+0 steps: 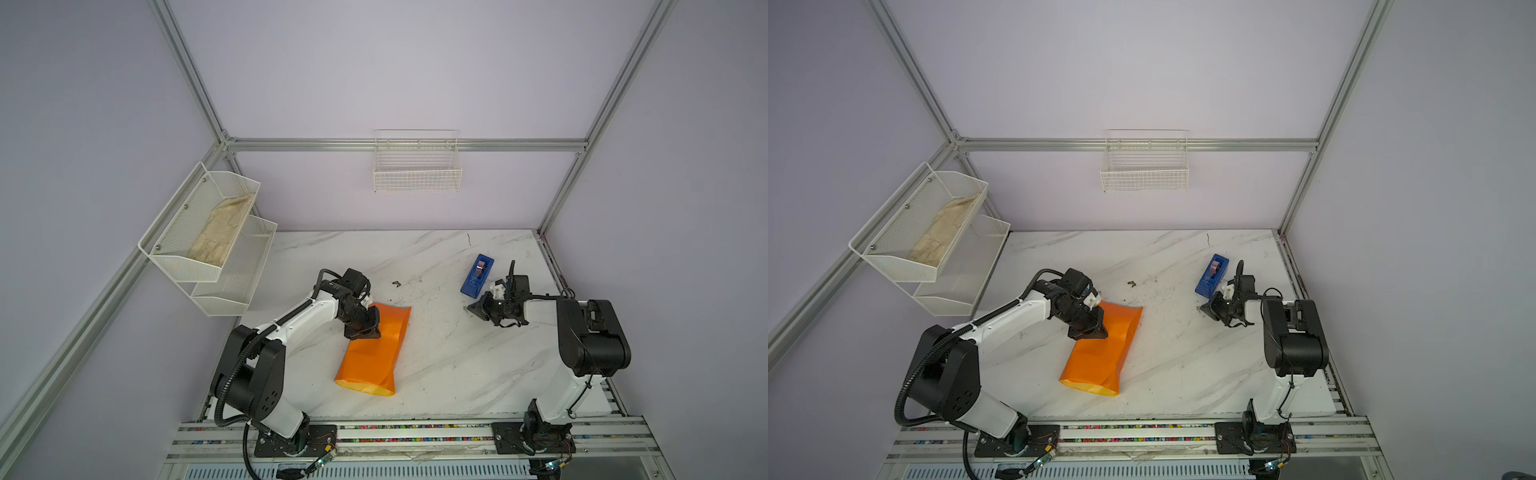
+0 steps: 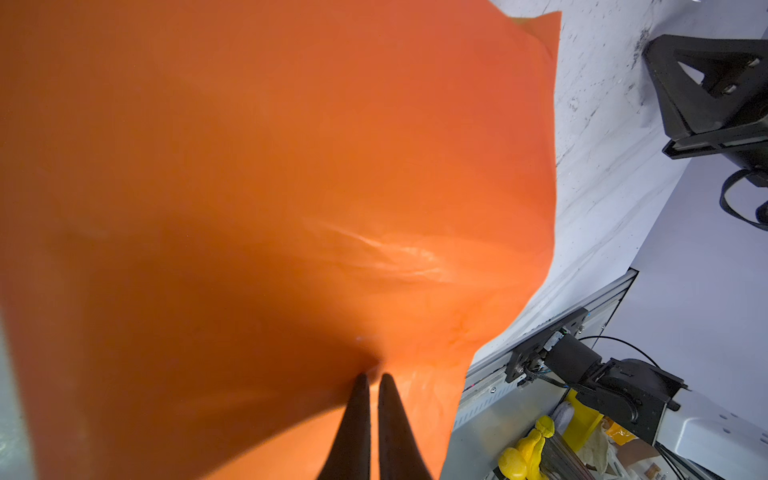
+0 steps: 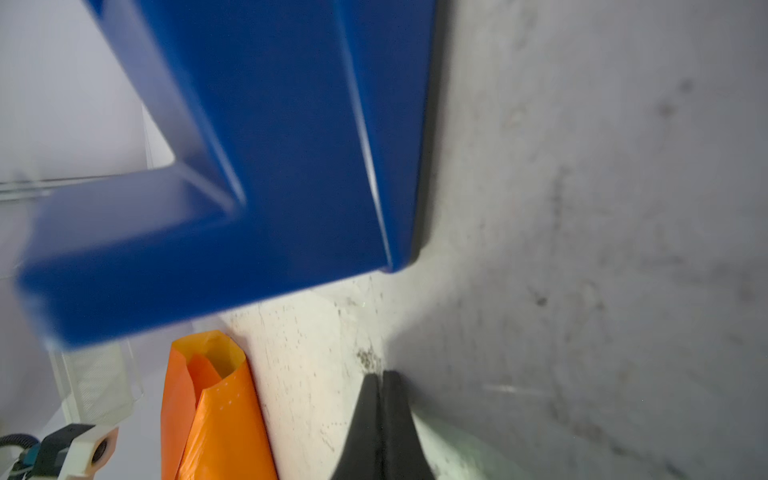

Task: Wrap a gift box in wrapping paper
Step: Tear off the tape with the cutter, then stick the wrapping paper to the gift box.

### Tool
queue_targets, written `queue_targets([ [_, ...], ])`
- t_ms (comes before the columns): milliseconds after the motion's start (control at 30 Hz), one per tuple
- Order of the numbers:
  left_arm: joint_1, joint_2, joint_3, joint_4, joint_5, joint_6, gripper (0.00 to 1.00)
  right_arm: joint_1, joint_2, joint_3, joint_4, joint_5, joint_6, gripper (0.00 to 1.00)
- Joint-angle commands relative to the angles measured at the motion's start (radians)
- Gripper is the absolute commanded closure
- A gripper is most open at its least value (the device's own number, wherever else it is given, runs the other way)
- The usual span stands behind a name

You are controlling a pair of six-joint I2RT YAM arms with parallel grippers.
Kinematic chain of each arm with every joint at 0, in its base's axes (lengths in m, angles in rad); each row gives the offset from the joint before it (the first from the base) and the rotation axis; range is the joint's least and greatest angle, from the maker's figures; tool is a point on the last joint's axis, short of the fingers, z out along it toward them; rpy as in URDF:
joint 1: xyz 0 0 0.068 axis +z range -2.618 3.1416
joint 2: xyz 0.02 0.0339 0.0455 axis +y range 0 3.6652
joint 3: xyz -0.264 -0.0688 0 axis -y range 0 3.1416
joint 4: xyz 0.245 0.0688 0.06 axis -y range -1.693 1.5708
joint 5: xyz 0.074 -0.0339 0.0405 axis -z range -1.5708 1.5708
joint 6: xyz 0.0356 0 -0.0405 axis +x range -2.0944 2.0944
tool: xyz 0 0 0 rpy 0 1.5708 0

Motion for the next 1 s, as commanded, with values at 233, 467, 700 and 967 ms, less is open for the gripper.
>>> queue_targets([
  [233, -0.011, 0.057, -0.047, -0.057, -0.051, 0.028, 0.91, 0.2, -0.203, 0.178, -0.323, -0.274, -0.126, 1.0],
  [467, -0.011, 0.063, -0.038, -0.057, -0.05, 0.036, 0.91, 0.475, -0.148, 0.333, -0.518, -0.329, -0.237, 1.0],
  [700, -0.011, 0.066, -0.036, -0.057, -0.05, 0.043, 0.91, 0.667, -0.049, 0.415, -0.621, -0.365, -0.33, 1.0],
  [967, -0.011, 0.072, -0.027, -0.061, -0.049, 0.051, 0.91, 0.716, 0.071, 0.51, -0.701, -0.376, -0.407, 1.0],
])
